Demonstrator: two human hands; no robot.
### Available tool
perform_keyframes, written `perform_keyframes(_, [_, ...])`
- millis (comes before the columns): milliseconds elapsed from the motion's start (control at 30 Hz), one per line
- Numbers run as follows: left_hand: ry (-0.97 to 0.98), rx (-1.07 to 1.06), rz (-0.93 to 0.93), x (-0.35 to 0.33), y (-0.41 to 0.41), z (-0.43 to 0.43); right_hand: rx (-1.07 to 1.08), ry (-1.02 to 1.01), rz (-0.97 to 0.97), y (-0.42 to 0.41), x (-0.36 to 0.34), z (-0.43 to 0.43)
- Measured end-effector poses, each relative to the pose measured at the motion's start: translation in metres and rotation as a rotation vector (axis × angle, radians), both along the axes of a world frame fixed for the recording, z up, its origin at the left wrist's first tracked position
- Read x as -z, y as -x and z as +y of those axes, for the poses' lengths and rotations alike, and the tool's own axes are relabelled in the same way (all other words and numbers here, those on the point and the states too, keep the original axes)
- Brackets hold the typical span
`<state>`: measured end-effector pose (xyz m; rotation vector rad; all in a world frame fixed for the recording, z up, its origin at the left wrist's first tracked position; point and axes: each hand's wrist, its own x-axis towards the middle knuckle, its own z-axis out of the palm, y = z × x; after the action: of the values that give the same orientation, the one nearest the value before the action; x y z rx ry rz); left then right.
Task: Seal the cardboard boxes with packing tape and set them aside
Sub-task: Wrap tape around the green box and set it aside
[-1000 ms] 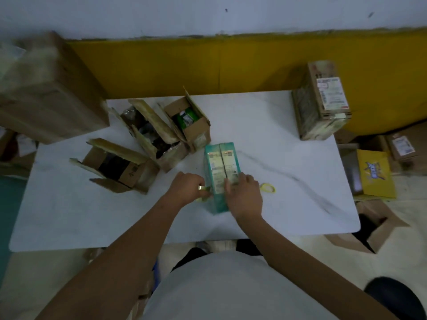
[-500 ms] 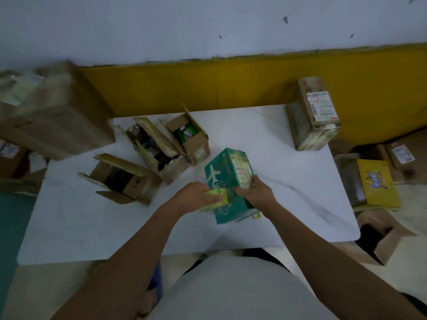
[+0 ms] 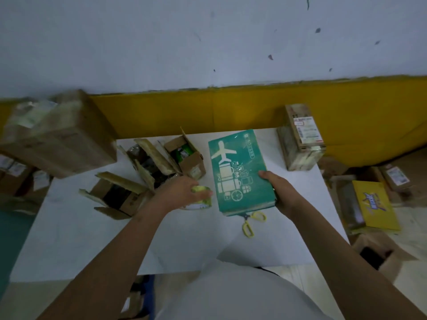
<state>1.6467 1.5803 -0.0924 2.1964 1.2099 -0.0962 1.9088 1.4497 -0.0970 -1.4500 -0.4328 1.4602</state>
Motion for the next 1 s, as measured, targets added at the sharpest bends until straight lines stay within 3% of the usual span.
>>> perform_keyframes(100, [0.005, -0.077, -0.144, -0.012, -0.008, 0.001, 0.023, 0.009, 0.193, 0.002, 0.003, 0.0])
perform_keyframes(200, [-0.093, -0.289, -0.506, -0.021, -0.017, -0.001, 0.071, -0.025, 0.375, 0.004, 0.003, 0.0])
perform_keyframes(267, [-0.112, -0.558, -0.752, -0.021, -0.018, -0.006, 0.084, -0.048, 0.456, 0.005, 0.002, 0.002])
perform_keyframes(300, [-0.021, -0.735, -0.869, -0.019, -0.018, -0.009, 0.092, -0.062, 0.488, 0.007, 0.001, 0.003])
perform_keyframes(367, [0.411, -0.978, -1.123, -0.011, -0.022, -0.017, 0.1, -0.079, 0.527, 0.012, 0.002, 0.008])
perform_keyframes(433, [0.825, -0.948, -1.302, -0.01, -0.028, -0.026, 0.096, -0.078, 0.544, 0.018, 0.0, 0.014])
perform_keyframes(500, [1.003, -0.886, -1.404, -0.013, -0.033, -0.03, 0.085, -0.075, 0.567, 0.023, -0.001, 0.017])
perform_keyframes(633, [0.986, -0.837, -1.437, -0.031, -0.046, -0.036, 0.032, -0.064, 0.57, 0.035, 0.0, 0.02])
perform_keyframes(700, [0.93, -0.937, -1.404, -0.034, -0.052, -0.035, 0.009, -0.057, 0.499, 0.04, -0.001, 0.023])
perform_keyframes(867, [0.734, -1.067, -1.286, -0.028, -0.047, -0.025, -0.099, 0.007, -0.212, 0.039, -0.02, 0.038])
perform_keyframes(1000, [0.577, -1.083, -1.147, -0.029, -0.049, -0.027, -0.323, 0.063, -0.195, 0.052, -0.055, 0.047])
